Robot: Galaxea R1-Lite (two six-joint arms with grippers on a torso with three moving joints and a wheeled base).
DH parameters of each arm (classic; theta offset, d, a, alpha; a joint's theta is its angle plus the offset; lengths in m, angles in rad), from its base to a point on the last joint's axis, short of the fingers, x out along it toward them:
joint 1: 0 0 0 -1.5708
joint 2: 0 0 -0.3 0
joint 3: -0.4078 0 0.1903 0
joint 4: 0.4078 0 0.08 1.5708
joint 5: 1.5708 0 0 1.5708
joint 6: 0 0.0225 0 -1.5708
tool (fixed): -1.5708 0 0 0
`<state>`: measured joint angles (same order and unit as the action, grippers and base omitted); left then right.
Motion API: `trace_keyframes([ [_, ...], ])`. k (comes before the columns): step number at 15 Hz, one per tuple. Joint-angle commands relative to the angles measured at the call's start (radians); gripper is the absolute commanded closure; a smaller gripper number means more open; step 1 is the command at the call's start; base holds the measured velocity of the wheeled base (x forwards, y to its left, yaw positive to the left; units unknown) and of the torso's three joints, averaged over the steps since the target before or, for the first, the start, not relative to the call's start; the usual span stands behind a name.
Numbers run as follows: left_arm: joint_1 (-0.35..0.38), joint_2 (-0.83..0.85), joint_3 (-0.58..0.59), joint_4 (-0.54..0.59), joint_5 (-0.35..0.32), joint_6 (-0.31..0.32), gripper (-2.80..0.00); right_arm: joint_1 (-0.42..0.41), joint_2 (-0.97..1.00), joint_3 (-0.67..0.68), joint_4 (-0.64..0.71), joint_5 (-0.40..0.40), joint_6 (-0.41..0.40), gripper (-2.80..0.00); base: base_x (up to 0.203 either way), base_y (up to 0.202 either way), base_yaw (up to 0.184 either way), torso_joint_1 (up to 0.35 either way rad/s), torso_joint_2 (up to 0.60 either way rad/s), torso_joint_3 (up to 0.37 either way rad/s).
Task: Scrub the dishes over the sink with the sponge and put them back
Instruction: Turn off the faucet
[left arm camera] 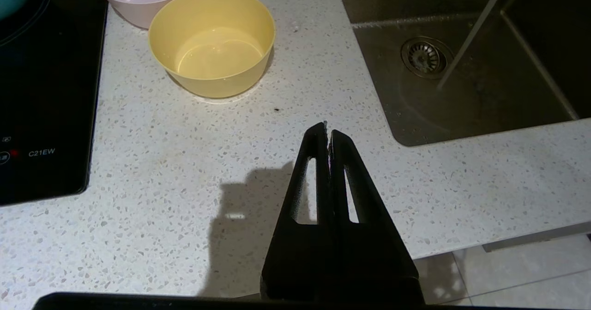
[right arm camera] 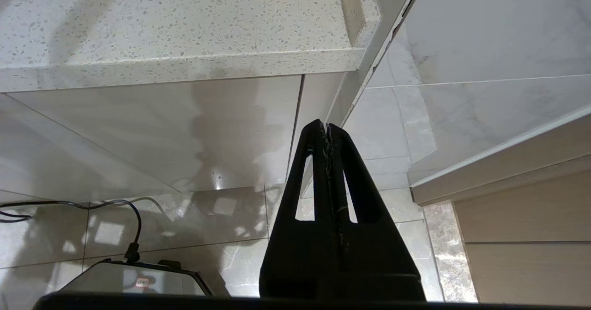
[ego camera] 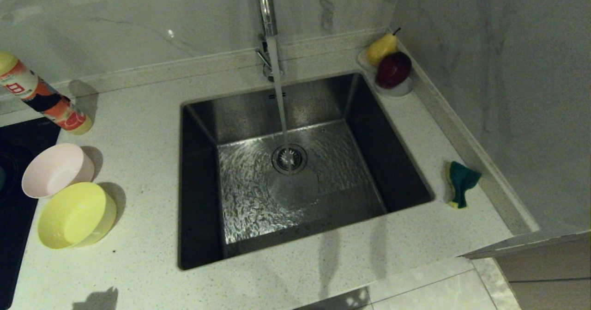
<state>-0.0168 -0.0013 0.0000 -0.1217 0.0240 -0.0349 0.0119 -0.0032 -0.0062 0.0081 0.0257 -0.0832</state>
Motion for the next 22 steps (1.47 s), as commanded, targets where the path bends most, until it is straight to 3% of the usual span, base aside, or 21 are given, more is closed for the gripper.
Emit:
trace_keyframes([
  [1,0.0,-0.002,0.04,-0.001,0.001,0.0,0.0,0.0,-0.001,0.0,0.001,0.0,-0.001,0.0,0.0,0.0,0.0,0.0,0.0,0.0],
  [9,0.0,-0.002,0.04,0.005,-0.001,0.036,0.0,0.0,-0.001,0.0,0.001,0.0,-0.001,0.0,0.0,0.0,0.0,0.0,0.0,0.0],
  [13,0.0,-0.001,-0.002,-0.016,-0.006,-0.001,0.0,0.0,0.0,0.0,0.001,0.0,-0.001,0.0,0.0,0.0,0.0,0.0,0.0,0.0],
  [15,0.0,0.002,-0.152,0.038,-0.02,-0.023,0.0,0.0,-0.001,0.0,0.001,0.0,-0.001,0.0,0.0,0.0,0.0,0.0,0.0,0.0],
  [18,0.0,0.072,-0.451,0.216,-0.074,-0.032,0.0,0.0,-0.001,0.0,0.001,0.0,-0.001,0.0,0.0,0.0,0.0,0.0,0.0,0.0],
  [22,-0.001,0.463,-0.735,0.287,-0.127,-0.053,0.0,0.0,0.0,0.0,0.001,0.0,-0.001,0.0,0.0,0.0,0.0,0.0,0.0,0.0],
])
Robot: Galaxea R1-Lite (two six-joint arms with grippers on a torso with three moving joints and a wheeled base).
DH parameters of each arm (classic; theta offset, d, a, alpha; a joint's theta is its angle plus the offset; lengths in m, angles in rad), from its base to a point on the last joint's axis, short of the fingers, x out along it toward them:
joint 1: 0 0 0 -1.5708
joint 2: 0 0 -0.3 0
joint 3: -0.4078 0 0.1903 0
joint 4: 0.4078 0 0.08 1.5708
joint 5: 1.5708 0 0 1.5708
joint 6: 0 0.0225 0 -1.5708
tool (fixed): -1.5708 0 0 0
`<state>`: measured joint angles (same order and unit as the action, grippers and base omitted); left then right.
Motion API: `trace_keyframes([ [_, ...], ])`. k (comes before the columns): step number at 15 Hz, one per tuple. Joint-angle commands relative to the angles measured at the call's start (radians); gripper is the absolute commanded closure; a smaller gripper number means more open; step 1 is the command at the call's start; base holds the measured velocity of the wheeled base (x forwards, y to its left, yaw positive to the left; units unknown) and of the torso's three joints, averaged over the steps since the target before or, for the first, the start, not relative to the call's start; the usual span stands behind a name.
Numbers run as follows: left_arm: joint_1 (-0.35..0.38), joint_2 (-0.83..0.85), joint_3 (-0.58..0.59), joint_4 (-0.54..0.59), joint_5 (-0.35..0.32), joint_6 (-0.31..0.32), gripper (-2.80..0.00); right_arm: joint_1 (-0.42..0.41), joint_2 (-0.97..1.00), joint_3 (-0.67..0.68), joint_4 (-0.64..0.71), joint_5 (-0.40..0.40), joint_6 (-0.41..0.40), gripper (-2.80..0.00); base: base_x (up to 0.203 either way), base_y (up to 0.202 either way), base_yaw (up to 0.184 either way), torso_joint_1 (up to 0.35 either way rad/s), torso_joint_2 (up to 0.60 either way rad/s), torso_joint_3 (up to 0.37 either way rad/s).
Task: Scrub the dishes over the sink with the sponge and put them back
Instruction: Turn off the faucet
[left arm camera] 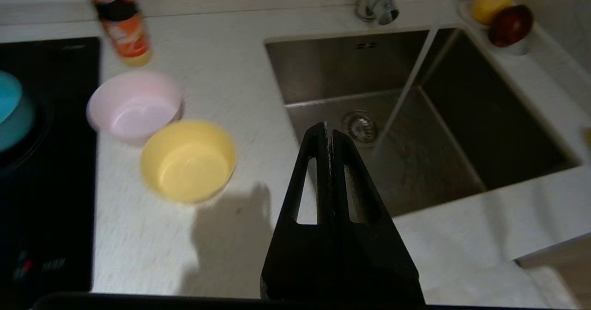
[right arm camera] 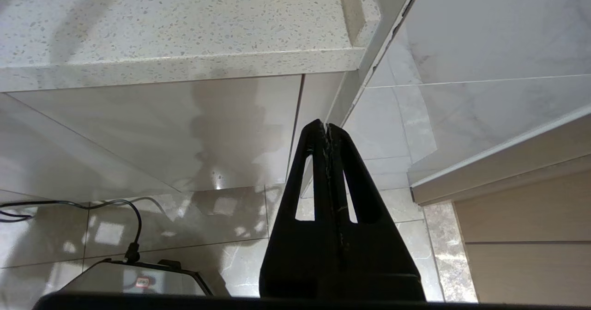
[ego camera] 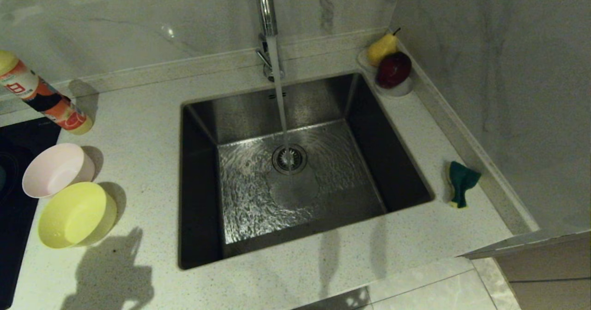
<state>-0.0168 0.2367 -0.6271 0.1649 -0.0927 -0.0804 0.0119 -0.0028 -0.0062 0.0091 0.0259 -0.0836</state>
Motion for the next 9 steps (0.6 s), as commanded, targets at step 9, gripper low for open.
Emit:
trace_keyframes([
  [9,-0.022,1.043,-0.533,-0.212,-0.325,-0.197,0.0,0.0,0.0,0.0,0.0,0.0,-0.001,0.0,0.0,0.0,0.0,0.0,0.0,0.0],
])
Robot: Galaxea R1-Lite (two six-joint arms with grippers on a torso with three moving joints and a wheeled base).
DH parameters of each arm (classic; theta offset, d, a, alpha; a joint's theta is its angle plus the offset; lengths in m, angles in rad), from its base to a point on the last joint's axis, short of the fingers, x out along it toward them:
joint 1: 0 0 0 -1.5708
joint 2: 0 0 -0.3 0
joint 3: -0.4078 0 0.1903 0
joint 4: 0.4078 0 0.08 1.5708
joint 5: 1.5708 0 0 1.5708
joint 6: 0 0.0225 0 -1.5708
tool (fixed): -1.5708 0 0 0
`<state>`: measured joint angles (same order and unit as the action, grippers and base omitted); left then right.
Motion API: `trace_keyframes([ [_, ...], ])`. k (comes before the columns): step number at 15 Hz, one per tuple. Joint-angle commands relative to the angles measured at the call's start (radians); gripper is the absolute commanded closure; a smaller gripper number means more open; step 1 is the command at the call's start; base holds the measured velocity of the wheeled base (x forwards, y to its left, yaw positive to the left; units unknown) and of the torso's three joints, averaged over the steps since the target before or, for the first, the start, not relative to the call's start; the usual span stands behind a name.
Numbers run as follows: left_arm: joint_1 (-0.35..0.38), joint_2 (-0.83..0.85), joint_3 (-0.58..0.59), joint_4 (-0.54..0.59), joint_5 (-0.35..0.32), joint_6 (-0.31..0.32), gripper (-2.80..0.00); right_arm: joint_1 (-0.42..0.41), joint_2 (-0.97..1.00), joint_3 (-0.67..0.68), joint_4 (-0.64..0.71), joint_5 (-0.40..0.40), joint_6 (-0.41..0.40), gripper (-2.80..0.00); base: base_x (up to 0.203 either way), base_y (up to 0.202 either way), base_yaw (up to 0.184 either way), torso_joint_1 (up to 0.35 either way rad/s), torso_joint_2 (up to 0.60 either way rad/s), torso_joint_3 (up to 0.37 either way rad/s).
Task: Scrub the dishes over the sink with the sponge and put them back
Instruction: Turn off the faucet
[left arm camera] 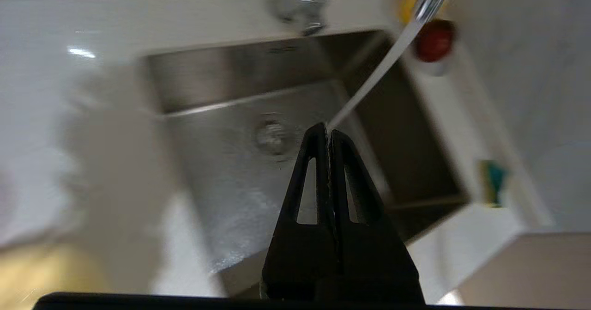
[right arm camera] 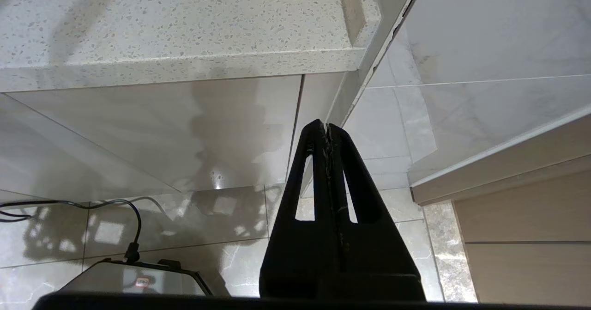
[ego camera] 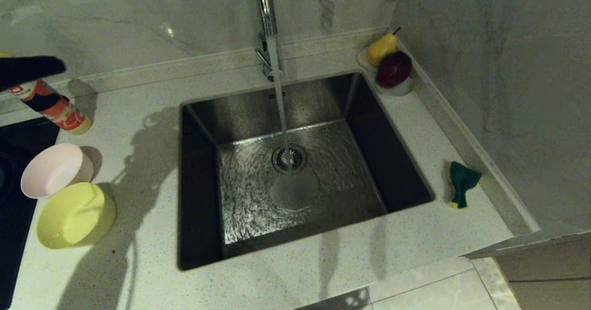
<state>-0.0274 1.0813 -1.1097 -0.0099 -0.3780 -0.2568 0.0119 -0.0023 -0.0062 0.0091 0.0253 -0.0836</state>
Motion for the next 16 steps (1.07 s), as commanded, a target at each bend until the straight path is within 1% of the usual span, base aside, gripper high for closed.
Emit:
trace_keyframes([
  [1,-0.023,0.251,-0.073,-0.067,-0.056,-0.046,0.0,0.0,-0.002,0.0,0.0,0.001,-0.001,0.0,0.0,0.0,0.0,0.0,0.0,0.0],
  [4,-0.052,0.414,-0.134,-0.173,-0.077,-0.125,0.0,0.0,-0.002,0.0,0.0,0.001,-0.001,0.0,0.0,0.0,0.0,0.0,0.0,0.0],
  [5,-0.079,0.451,-0.154,-0.207,-0.081,-0.161,0.0,0.0,-0.001,0.0,0.0,0.001,-0.001,0.0,0.0,0.0,0.0,0.0,0.0,0.0],
  [7,-0.138,0.492,-0.177,-0.227,-0.094,-0.242,0.0,0.0,-0.002,0.0,0.0,0.001,-0.001,0.0,0.0,0.0,0.0,0.0,0.0,0.0],
  [10,-0.169,0.545,-0.224,-0.282,-0.109,-0.364,0.0,0.0,-0.001,0.0,0.0,0.001,-0.001,0.0,0.0,0.0,0.0,0.0,0.0,0.0],
  [12,-0.201,0.577,-0.233,-0.301,-0.103,-0.379,0.0,0.0,-0.002,0.0,0.0,0.001,-0.001,0.0,0.0,0.0,0.0,0.0,0.0,0.0],
  [16,-0.245,0.613,-0.234,-0.307,-0.101,-0.377,0.0,0.0,-0.001,0.0,0.0,0.001,-0.001,0.0,0.0,0.0,0.0,0.0,0.0,0.0],
])
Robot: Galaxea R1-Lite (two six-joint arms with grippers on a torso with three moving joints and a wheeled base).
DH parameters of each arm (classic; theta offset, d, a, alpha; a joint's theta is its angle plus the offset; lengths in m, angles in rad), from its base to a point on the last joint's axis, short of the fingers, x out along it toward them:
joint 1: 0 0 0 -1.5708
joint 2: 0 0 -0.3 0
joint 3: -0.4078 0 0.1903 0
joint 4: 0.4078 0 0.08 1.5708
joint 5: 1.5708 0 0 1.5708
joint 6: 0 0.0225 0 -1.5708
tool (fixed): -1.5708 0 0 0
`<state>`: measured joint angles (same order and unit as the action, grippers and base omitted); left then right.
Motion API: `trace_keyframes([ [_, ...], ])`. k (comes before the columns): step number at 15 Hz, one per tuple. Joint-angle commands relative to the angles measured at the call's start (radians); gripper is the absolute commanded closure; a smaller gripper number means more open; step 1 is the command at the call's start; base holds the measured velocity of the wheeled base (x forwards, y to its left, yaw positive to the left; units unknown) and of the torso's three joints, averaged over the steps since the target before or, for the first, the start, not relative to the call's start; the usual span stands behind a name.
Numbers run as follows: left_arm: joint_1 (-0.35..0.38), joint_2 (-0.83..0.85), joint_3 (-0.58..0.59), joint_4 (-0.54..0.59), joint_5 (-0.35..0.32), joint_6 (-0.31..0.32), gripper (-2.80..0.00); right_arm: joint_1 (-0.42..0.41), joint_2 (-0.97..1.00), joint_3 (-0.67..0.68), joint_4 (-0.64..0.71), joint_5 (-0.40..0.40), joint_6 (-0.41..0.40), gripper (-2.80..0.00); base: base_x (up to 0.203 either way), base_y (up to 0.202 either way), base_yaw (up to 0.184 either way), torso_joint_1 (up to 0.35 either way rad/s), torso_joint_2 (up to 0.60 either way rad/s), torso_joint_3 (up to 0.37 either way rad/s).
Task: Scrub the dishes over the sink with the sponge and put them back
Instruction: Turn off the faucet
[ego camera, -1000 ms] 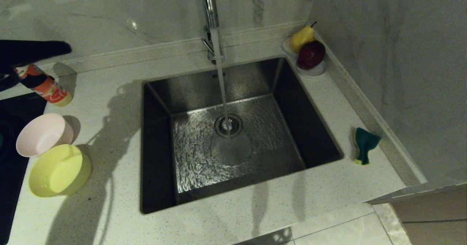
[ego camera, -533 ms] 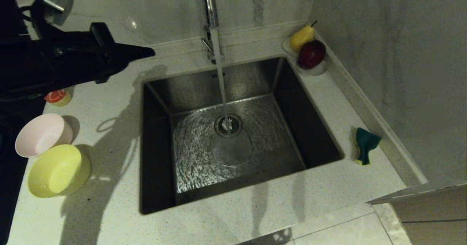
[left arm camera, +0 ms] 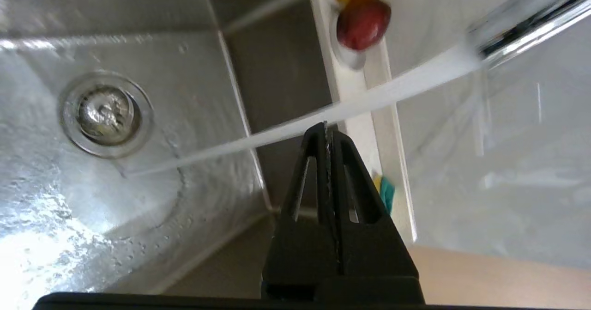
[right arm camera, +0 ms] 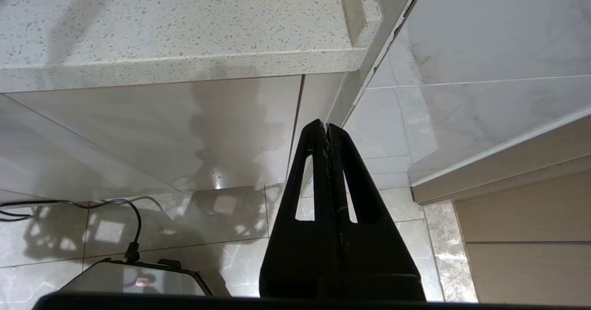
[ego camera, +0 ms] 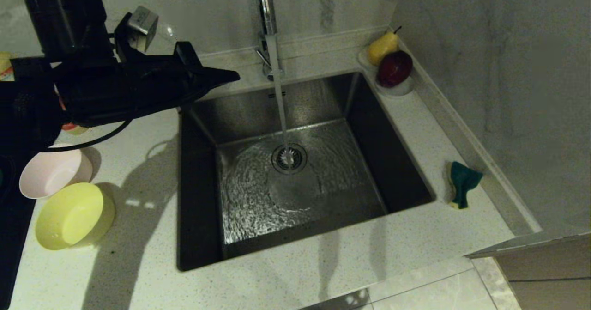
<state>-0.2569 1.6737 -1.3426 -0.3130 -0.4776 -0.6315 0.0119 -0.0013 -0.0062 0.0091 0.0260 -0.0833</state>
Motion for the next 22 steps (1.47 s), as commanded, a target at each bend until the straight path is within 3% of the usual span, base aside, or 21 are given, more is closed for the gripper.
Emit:
trace_keyframes([
  [1,-0.023,0.032,-0.005,-0.014,0.002,-0.001,0.0,0.0,-0.003,0.0,0.0,0.0,-0.001,0.0,0.0,0.0,0.0,0.0,0.0,0.0],
  [5,-0.044,0.073,-0.005,-0.075,0.018,0.005,0.0,0.0,-0.003,0.0,0.0,-0.001,-0.001,0.0,0.0,0.0,0.0,0.0,0.0,0.0],
  [7,-0.057,0.104,-0.009,-0.093,0.061,0.02,0.0,0.0,-0.002,0.0,0.0,0.0,-0.001,0.0,0.0,0.0,0.0,0.0,0.0,0.0],
  [10,-0.085,0.21,-0.052,-0.189,0.181,0.039,0.0,0.0,-0.002,0.0,0.0,0.0,-0.001,0.0,0.0,0.0,0.0,0.0,0.0,0.0],
  [15,-0.104,0.298,-0.163,-0.226,0.284,0.054,0.0,0.0,-0.003,0.0,0.0,0.0,-0.001,0.0,0.0,0.0,0.0,0.0,0.0,0.0],
  [17,-0.11,0.342,-0.206,-0.314,0.334,0.055,0.0,0.0,-0.003,0.0,0.0,0.0,-0.001,0.0,0.0,0.0,0.0,0.0,0.0,0.0],
  [22,-0.124,0.415,-0.308,-0.367,0.368,0.058,0.0,0.0,-0.003,0.0,0.0,0.0,-0.001,0.0,0.0,0.0,0.0,0.0,0.0,0.0],
])
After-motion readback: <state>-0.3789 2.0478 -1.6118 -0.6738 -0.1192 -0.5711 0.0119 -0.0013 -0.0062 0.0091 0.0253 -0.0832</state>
